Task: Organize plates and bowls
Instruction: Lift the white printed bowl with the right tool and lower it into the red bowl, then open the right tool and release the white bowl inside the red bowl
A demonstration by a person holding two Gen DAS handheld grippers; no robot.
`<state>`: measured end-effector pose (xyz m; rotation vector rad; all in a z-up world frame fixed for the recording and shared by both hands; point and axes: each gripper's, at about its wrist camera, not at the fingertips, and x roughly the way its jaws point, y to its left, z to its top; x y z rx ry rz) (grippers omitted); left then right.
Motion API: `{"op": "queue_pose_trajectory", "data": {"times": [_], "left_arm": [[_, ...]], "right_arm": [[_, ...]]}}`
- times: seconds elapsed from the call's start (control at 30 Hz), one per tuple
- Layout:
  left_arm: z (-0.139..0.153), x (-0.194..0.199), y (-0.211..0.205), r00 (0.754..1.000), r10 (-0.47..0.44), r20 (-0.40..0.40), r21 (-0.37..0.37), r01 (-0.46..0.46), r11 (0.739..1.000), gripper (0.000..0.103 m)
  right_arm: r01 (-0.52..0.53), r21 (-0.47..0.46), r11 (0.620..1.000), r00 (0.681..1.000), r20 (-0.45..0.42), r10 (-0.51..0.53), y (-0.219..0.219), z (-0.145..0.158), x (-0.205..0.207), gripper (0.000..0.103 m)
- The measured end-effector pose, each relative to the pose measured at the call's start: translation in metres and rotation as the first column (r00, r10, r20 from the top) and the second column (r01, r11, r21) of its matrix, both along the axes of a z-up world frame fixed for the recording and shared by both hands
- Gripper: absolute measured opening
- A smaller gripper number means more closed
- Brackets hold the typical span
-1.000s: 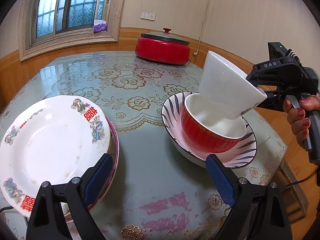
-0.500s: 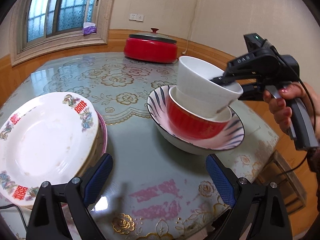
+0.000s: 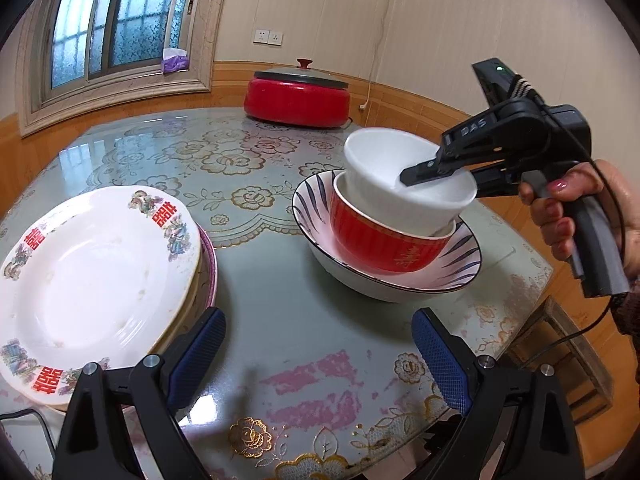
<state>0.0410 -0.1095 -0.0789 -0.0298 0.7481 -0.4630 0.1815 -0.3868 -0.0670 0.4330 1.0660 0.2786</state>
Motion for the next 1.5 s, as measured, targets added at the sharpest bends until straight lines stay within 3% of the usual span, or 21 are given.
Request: {"op": "queue_pose_trajectory", "data": {"times": [0.23,0.4,0.9,1.5], "left_arm": [[0.008,-0.003,0.008,1.0,0.004,0.02,0.001,-0.004,1.0,0.097],[0.009,-0.002,0.01,1.0,0.008,0.018,0.009,-0.008,1.0,0.097],[0.027,-0.002,0.023,0.997,0.031,0.068,-0.018,-0.029,0.999,0.097],[0.036,0.013,0.021,0.991,0.092,0.098,0.05,-0.097,0.994,0.097]], "right_arm": [[-0.034,-0.11,0.993,0.999,0.034,0.038,0.012,0.008,0.002,0.013],[-0.011,-0.176,0.984,0.998,0.053,0.021,0.013,0.016,0.002,0.02],[-0.004,-0.153,0.988,0.999,0.049,0.012,0.01,0.014,-0.007,0.02],[-0.01,-0.151,0.988,0.997,0.069,0.02,0.006,0.013,-0.025,0.021]]}}
